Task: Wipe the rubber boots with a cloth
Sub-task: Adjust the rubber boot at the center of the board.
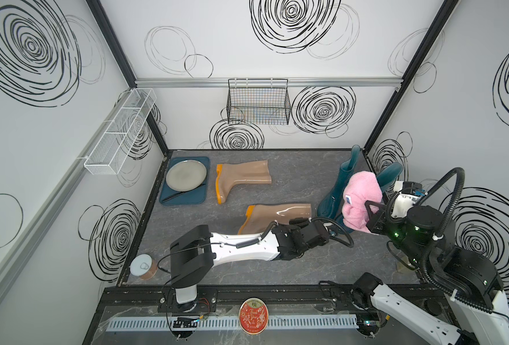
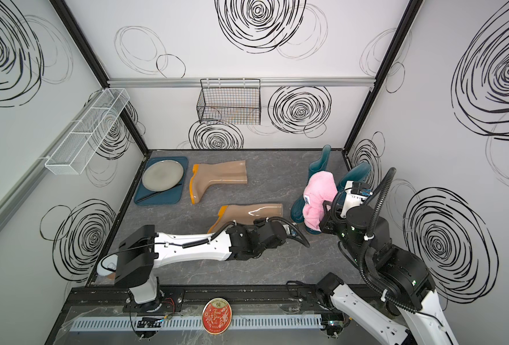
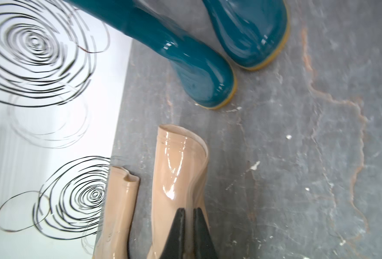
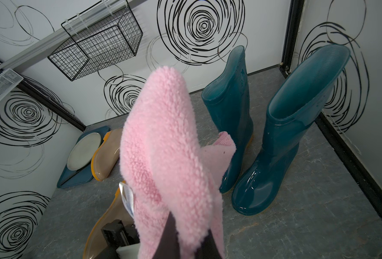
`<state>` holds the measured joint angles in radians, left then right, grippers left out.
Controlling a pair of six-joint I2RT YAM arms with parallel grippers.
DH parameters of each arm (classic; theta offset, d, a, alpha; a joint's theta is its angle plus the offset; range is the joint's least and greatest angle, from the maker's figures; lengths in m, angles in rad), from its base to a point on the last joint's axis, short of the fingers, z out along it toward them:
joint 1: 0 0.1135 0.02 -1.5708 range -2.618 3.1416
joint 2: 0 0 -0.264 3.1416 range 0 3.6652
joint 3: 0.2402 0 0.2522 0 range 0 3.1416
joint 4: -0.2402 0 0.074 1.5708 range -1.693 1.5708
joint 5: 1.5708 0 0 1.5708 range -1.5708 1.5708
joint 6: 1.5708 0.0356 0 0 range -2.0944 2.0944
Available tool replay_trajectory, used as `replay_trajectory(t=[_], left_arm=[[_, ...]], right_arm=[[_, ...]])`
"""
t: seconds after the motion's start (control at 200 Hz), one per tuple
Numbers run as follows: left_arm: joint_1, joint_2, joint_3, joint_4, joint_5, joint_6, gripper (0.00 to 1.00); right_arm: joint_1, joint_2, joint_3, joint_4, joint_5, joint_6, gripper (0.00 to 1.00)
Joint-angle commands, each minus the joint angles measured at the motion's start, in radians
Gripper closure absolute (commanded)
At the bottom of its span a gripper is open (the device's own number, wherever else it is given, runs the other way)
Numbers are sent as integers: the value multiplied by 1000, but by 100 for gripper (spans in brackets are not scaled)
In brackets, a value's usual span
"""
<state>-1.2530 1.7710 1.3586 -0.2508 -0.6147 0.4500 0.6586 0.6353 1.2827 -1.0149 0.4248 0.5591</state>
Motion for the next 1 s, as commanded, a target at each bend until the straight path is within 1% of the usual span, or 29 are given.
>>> replay_trajectory(t=[0.0, 0.12, 0.235, 0.335, 0.435, 0.535, 0.635, 0.731, 0.801, 0.851, 0.876, 0.936, 0.996], left_arm=[[10, -69, 73, -21, -87, -9, 100], [32, -115, 120, -21, -107, -37, 100], [50, -172, 73, 45, -102, -63, 100], [48, -231, -22, 153, -117, -78, 100], [44, -314, -136, 271, -108, -126, 100], [41, -393, -261, 356, -118, -169, 100], [15, -471, -381, 393, -171, -229, 100], [-9, -576, -515, 419, -251, -309, 100], [-21, -665, -610, 410, -347, -385, 100], [-22, -732, -679, 383, -391, -450, 100], [-22, -764, -709, 365, -431, -484, 100], [-17, -835, -766, 295, -511, -583, 100], [3, -898, -811, 207, -557, -699, 100]], right_arm=[[-2, -12, 29, 22, 16, -4, 100], [-2, -5, 34, 19, 14, 1, 100], [-2, -2, 13, 36, -11, 2, 100], [-2, -1, -22, 61, -47, 11, 100], [-2, 1, -80, 95, -80, 25, 100], [-2, 7, -154, 147, -141, 32, 100], [-2, 15, -225, 202, -187, 42, 100], [-2, 39, -291, 271, -277, 33, 100], [-1, 74, -332, 326, -355, 29, 100], [5, 105, -354, 364, -401, 23, 100], [11, 123, -364, 379, -411, 22, 100], [41, 167, -387, 423, -417, 21, 100], [94, 218, -399, 479, -403, 18, 100]])
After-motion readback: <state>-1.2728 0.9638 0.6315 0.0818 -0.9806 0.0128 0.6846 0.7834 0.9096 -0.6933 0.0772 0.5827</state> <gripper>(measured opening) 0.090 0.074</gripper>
